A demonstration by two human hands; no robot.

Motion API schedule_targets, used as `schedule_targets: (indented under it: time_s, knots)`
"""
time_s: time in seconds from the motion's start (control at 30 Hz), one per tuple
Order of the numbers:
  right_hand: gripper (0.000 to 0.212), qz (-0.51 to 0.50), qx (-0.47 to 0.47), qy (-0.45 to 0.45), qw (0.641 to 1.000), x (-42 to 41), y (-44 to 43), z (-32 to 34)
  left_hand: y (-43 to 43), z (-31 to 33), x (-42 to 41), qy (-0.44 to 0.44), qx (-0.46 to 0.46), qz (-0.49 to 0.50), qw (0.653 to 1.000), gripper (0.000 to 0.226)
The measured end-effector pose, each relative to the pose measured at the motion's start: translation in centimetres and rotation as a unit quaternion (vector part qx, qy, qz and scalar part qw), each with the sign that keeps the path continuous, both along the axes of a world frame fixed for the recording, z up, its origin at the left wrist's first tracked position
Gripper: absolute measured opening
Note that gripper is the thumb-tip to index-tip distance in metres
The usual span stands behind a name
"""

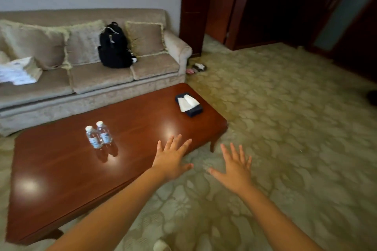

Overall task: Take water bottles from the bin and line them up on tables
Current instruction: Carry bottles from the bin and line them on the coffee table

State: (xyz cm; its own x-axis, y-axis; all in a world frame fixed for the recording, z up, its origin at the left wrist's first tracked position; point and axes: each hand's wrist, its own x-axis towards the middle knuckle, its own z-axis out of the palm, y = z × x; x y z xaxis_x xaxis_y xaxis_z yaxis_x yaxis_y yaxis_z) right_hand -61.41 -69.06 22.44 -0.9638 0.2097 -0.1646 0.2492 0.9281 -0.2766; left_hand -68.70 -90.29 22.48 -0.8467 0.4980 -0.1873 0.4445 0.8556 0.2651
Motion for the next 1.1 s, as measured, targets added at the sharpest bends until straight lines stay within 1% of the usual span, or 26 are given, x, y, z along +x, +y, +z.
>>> schedule_targets:
  time_s: [0.2,0.43,0.6,0.83,1.0,1.1]
  knots:
    - [0.096,-0.128,0.003,0.014,0.992,14.3,5.0,0.2,7.2,0.2,10.1,0.005,-0.023,-0.130,0.991,0.083]
    - [0.096,-0.277,-0.001,0.032,0.960,29.9,10.4,1.1,16.7,0.6,20.5,0.033,-0.021,-0.271,0.962,0.081]
    - [0.094,-0.363,-0.005,0.037,0.931,38.7,14.3,1.5,23.7,1.3,26.7,0.048,-0.030,-0.369,0.928,0.081]
    - [0.090,-0.477,-0.020,0.045,0.878,47.6,19.3,0.0,34.0,1.0,34.0,0.055,-0.040,-0.494,0.867,0.081]
    - [0.083,-0.545,-0.011,0.052,0.837,53.4,24.8,-0.3,43.7,0.4,39.1,0.044,-0.021,-0.558,0.828,0.080]
    - [0.083,-0.580,-0.006,0.050,0.813,56.7,28.1,-0.6,49.1,0.0,42.4,0.020,-0.007,-0.585,0.811,0.080]
